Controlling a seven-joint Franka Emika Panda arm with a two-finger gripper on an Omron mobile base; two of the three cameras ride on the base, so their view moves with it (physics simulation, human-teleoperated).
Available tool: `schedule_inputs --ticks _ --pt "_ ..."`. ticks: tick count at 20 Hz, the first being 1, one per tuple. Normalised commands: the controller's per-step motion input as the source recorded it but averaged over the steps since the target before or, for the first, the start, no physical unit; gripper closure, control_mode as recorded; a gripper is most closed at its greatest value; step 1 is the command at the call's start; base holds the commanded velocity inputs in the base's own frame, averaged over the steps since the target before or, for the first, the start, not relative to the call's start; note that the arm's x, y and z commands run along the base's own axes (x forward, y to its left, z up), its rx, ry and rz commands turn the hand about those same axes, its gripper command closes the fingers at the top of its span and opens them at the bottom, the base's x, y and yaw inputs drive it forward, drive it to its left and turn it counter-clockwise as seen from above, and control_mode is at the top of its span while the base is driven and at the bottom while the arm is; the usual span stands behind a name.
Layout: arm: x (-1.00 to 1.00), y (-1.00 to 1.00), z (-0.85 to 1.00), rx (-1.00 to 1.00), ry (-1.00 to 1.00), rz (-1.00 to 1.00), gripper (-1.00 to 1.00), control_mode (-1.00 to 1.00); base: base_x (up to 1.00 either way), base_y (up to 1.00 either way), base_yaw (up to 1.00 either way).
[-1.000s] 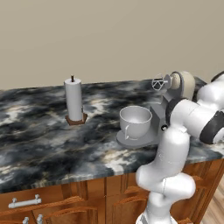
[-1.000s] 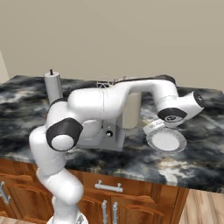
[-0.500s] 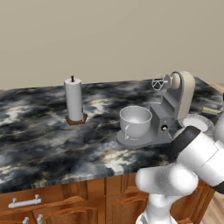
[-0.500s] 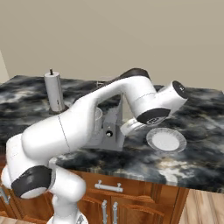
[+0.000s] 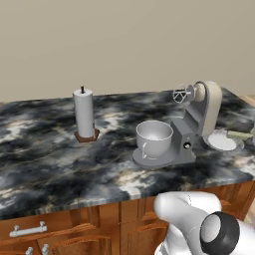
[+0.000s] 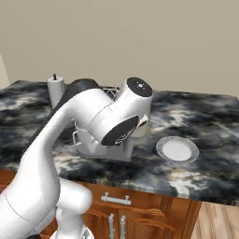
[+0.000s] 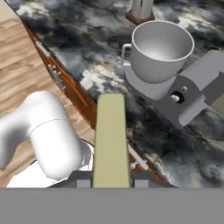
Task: Add butter and sugar cubes to the stand mixer bowl and then turn on the stand mixer to begin making frosting.
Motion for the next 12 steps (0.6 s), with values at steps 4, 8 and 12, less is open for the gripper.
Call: schedule_inputs --ticks 4,8,12 --pt "-0.18 0.94 0.34 -0.14 0.1 -0.01 1.0 -1.0 0.0 0.0 0.0" --pt "0.09 0.97 0.24 -0.15 0.16 -0.05 1.0 -1.0 0.0 0.0 0.0" --pt "0.39 0.83 0.17 -0.16 0.18 -0.1 1.0 -1.0 0.0 0.0 0.0"
